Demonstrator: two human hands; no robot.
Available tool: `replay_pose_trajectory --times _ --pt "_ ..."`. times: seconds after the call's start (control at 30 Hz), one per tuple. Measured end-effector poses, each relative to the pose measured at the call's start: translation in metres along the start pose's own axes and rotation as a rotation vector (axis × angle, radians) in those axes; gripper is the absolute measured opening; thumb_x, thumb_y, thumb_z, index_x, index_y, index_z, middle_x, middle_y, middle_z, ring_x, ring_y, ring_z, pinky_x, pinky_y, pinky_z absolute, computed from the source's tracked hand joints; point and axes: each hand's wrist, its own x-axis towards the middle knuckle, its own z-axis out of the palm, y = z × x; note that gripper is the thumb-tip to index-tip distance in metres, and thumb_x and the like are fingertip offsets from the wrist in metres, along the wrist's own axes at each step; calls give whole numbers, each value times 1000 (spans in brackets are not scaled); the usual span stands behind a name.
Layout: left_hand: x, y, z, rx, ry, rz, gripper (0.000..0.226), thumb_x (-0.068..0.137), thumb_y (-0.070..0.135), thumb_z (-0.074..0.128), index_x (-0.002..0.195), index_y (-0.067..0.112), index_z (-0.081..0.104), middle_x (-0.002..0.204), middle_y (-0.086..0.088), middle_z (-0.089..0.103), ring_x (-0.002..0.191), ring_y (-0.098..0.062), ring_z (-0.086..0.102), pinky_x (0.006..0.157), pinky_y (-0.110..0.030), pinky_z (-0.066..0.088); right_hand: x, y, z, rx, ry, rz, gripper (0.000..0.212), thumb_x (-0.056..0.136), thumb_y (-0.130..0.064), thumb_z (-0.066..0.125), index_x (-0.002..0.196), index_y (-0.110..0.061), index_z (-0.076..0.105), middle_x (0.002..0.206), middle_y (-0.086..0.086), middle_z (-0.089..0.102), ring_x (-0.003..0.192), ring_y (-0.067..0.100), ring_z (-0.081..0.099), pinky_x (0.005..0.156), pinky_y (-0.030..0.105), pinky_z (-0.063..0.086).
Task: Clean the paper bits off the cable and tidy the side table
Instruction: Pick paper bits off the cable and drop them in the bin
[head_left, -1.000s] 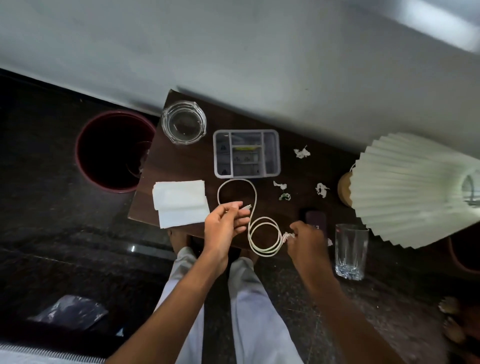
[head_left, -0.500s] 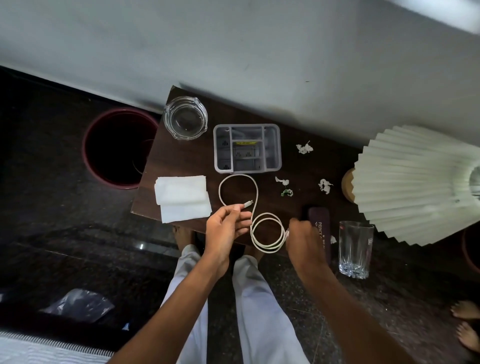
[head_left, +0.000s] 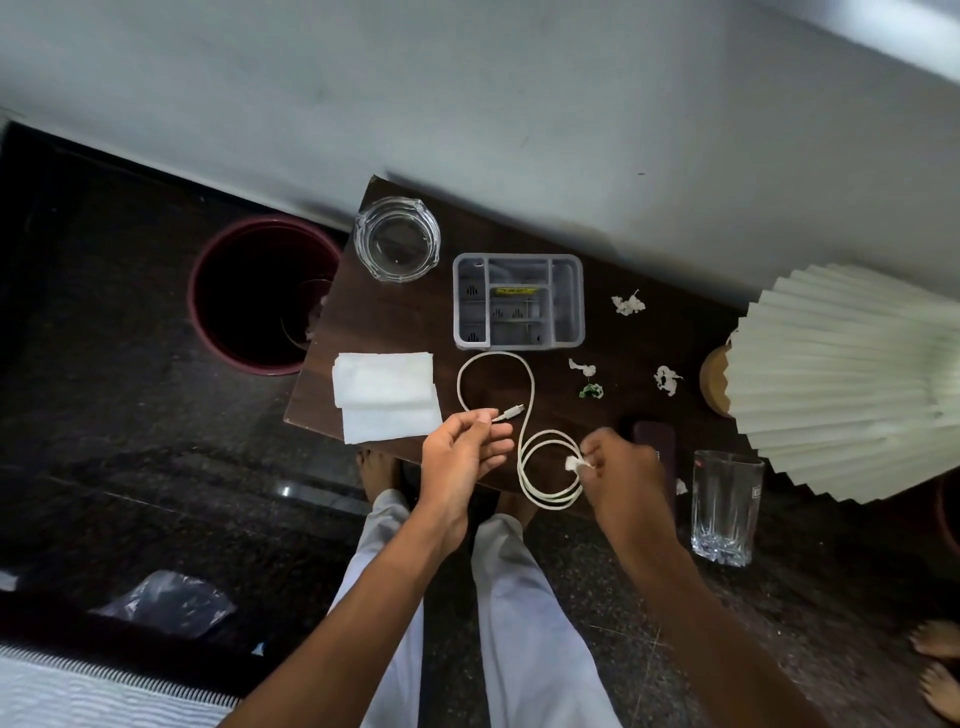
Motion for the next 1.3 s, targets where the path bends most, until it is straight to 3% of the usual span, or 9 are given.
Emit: replay_pose_trajectory --times 0.07,0.27,0.4,0.53,0.8,0.97,1.07,1.3 --pt "-1 1 -2 19 -9 6 18 103 16 58 112 9 71 92 -7 78 81 -13 72 83 -29 58 -3 -13 -1 328 41 -12 14 85 -14 78 96 -16 70 84 -6 72 70 -1 69 62 11 54" --pt "-1 10 -15 76 -94 30 16 99 17 64 105 19 79 99 -6 81 91 -16 76 82 -26 61 -2 -55 11 718 18 44 17 82 -14 81 95 -20 71 85 -7 77 80 -1 73 71 17 59" --pt "2 23 -29 65 -79 63 12 93 22 73 93 25 84 100 -1 81 99 -16 76 82 -26 60 2 -85 22 756 15 45 17 82 -12 80 97 -15 71 86 -7 77 80 -6 71 69 7 52" --pt "11 35 -51 90 -24 119 9 85 22 81 93 24 84 101 -3 81 105 -25 75 92 -36 59 5 -115 31 783 -11 20 20 82 -6 79 99 -13 70 87 -8 74 78 -10 68 64 3 49" --pt "28 63 -93 72 24 207 17 80 14 86 96 19 83 97 -5 82 97 -21 78 86 -28 61 9 -164 47 815 -129 -39 30 86 4 70 107 -18 68 96 -4 78 92 3 73 80 20 59" --pt "39 83 -115 109 124 270 11 82 12 83 87 22 84 86 -2 82 84 -14 78 75 -20 59 16 -192 56 847 -221 -76 36 86 10 65 110 -16 68 99 -2 78 94 2 73 75 17 58" --pt "51 94 -127 142 173 301 13 84 14 82 78 25 81 80 -2 81 75 -14 76 72 -22 60 19 -207 63 929 -243 -44 36 88 12 64 115 -12 66 108 3 75 100 6 73 84 20 59" --pt "86 122 -146 164 225 336 4 89 16 78 86 13 76 74 -6 76 63 -4 70 65 -15 55 26 -229 79 997 -242 37 35 88 11 67 115 -11 66 115 6 72 102 11 73 95 31 57"
